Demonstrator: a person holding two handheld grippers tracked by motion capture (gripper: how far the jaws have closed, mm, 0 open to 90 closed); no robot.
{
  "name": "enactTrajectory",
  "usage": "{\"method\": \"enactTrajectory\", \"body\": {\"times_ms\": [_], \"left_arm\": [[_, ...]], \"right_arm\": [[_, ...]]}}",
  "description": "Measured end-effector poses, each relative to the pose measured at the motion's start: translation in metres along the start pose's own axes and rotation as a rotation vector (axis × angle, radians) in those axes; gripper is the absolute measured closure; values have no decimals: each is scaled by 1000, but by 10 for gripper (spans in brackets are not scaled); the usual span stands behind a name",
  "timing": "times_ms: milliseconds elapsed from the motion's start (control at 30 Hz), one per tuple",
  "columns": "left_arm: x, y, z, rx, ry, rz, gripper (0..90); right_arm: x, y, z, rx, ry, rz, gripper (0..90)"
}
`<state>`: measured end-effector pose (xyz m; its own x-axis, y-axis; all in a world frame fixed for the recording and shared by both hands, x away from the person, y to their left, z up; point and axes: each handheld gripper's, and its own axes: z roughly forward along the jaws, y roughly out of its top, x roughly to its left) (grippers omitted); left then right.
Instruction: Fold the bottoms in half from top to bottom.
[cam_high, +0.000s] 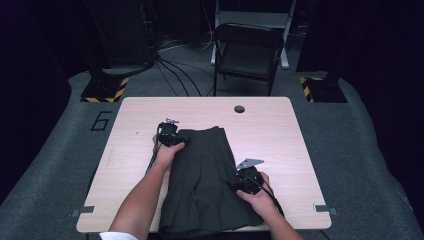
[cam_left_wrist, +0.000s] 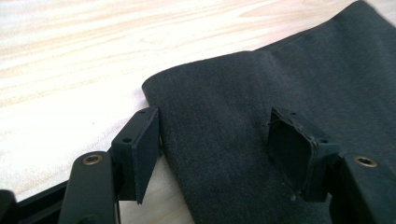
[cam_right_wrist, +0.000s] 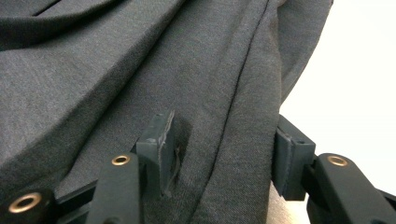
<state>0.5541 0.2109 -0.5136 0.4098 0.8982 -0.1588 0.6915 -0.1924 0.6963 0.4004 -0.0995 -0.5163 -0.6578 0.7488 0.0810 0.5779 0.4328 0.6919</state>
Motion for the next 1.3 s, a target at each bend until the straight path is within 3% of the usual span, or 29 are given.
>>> {"method": "enactTrajectory", "body": {"times_ms": [67,267,333,367,800,933,967,1067,1233,1300], "left_arm": [[1,0,0,10,4,10,345],[3,0,3,-15,4,-9,354],[3,0,3,-8,3,5,350],[1,0,5,-25,4,-11,346],[-2,1,9,-37,15,4,278],[1,1,8,-46,12,-7,372],[2,1,8,-47,3,-33,385],[6,2,5,-64,-15,-63,450],[7,6,0,-78,-11,-44,505],[7,8,-1,-72,-15,-64,550]], "right_arm": [[0,0,0,0,0,-4,474],[0,0,0,-1,1,2,473],[0,0,0,-1,1,2,473],[0,0,0,0,3,2,473],[-1,-1,0,-2,10,7,467],[-1,-1,0,-5,11,3,467],[-1,-1,0,-5,10,2,467],[-1,-1,-1,-1,11,0,467],[-1,-1,-1,-2,12,0,466],[-1,-1,0,-7,11,-4,464]]}}
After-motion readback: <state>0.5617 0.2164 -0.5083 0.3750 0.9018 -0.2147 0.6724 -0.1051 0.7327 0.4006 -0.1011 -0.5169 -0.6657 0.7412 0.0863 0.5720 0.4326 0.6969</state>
